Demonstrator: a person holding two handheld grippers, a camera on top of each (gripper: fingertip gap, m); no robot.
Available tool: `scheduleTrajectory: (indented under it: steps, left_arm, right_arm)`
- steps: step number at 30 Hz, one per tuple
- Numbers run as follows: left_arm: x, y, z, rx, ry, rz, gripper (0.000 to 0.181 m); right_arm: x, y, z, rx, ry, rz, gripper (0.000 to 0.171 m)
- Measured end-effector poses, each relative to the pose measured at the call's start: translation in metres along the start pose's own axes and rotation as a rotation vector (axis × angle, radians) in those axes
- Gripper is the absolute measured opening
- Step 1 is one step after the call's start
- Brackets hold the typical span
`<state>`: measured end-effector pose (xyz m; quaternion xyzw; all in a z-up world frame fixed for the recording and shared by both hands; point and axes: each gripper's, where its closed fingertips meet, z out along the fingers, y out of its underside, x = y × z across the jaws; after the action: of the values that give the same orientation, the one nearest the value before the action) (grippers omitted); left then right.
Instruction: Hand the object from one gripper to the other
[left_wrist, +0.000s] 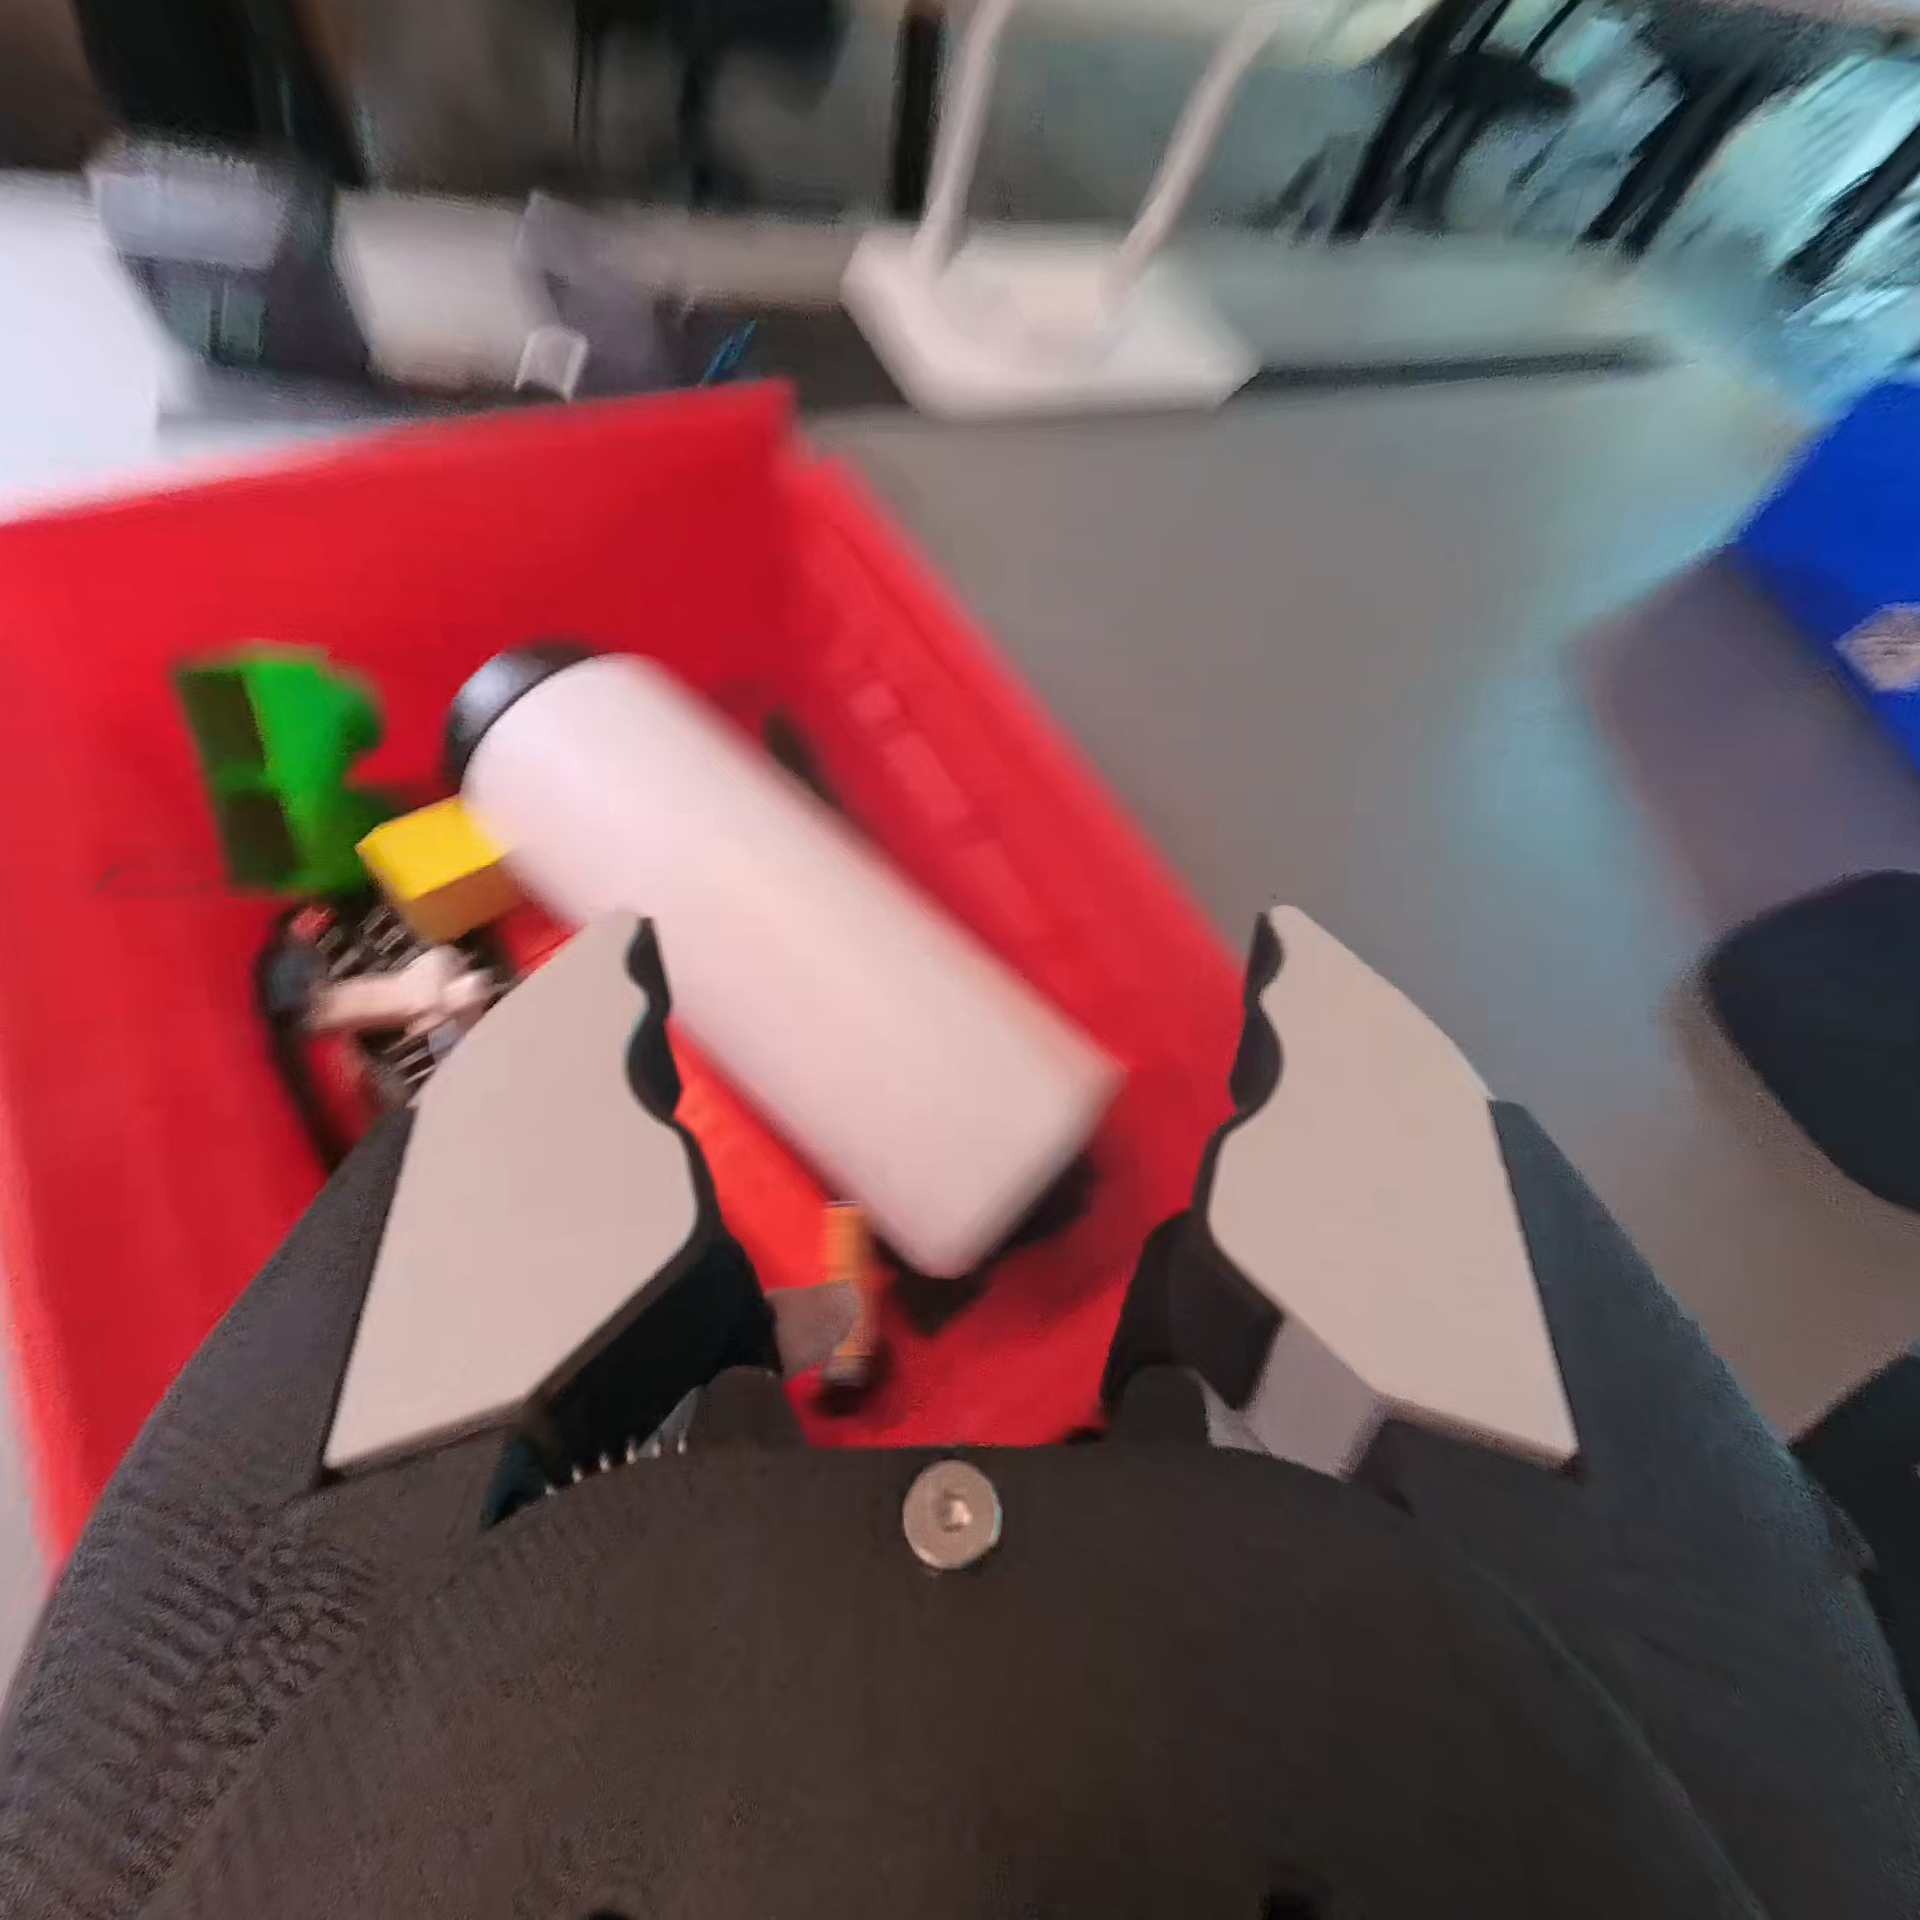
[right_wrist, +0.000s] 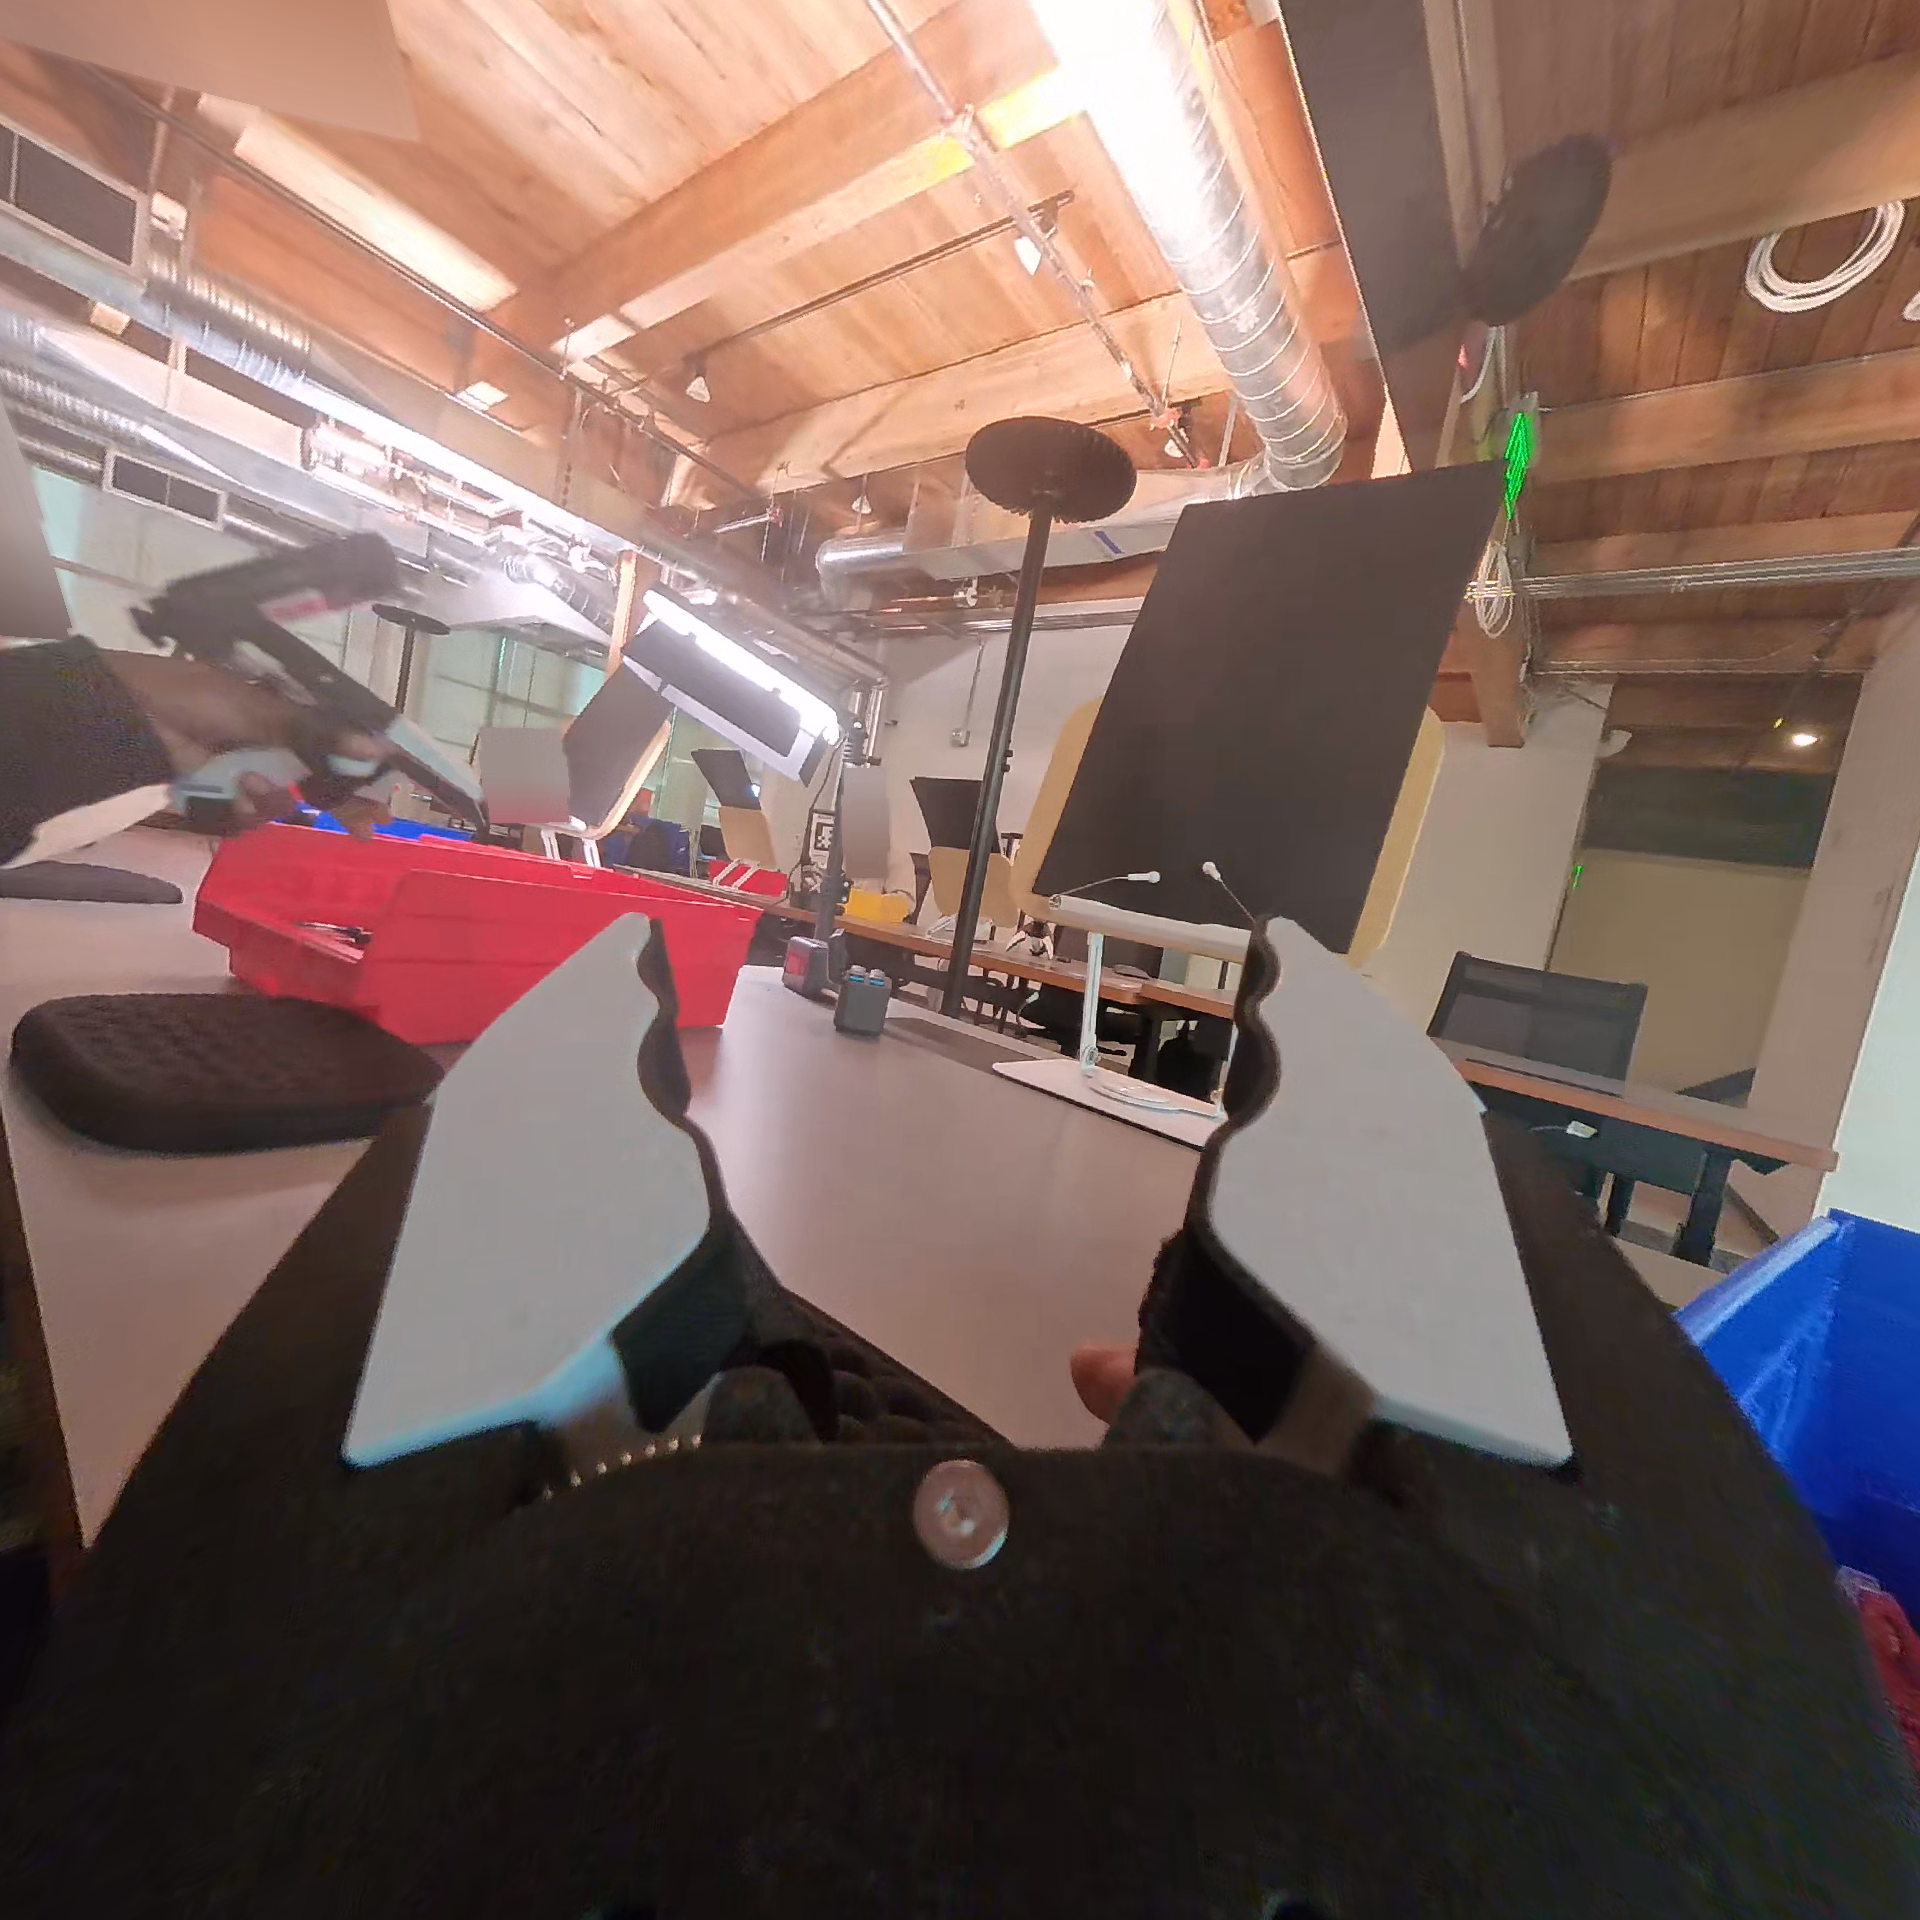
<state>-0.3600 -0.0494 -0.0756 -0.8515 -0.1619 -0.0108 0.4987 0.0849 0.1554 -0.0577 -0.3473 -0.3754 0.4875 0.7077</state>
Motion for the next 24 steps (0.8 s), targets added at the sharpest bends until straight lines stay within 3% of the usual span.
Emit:
scheduleTrajectory:
  steps: [2, 7, 13, 19, 21, 24]
  left_arm:
    - [-0.028, 0.003, 0.019, -0.116, -0.019, -0.083, 0.112]
    - [-0.057, 0.017, 0.051, -0.358, -0.028, -0.185, 0.111]
    - [-0.057, 0.038, 0.071, -0.619, -0.095, -0.097, 0.113]
    - [-0.076, 0.07, 0.081, -0.913, -0.232, -0.001, 0.136]
    - [-0.072, 0.077, 0.086, -0.952, -0.223, -0.026, 0.145]
    - [-0.072, 0.079, 0.088, -1.003, -0.264, -0.01, 0.145]
  right_arm:
    - [0.002, 0.0, -0.001, 0.005, 0.006, 0.014, 0.103]
    - [0.005, -0.001, -0.002, 0.014, 0.013, 0.033, 0.103]
    - [0.003, -0.001, -0.002, 0.011, 0.007, 0.021, 0.102]
    - [0.001, -0.001, -0.003, 0.012, 0.003, 0.003, 0.102]
    - [0.0, -0.001, -0.003, 0.01, 0.0, -0.003, 0.101]
    - [0.0, -0.001, -0.003, 0.011, 0.0, -0.006, 0.101]
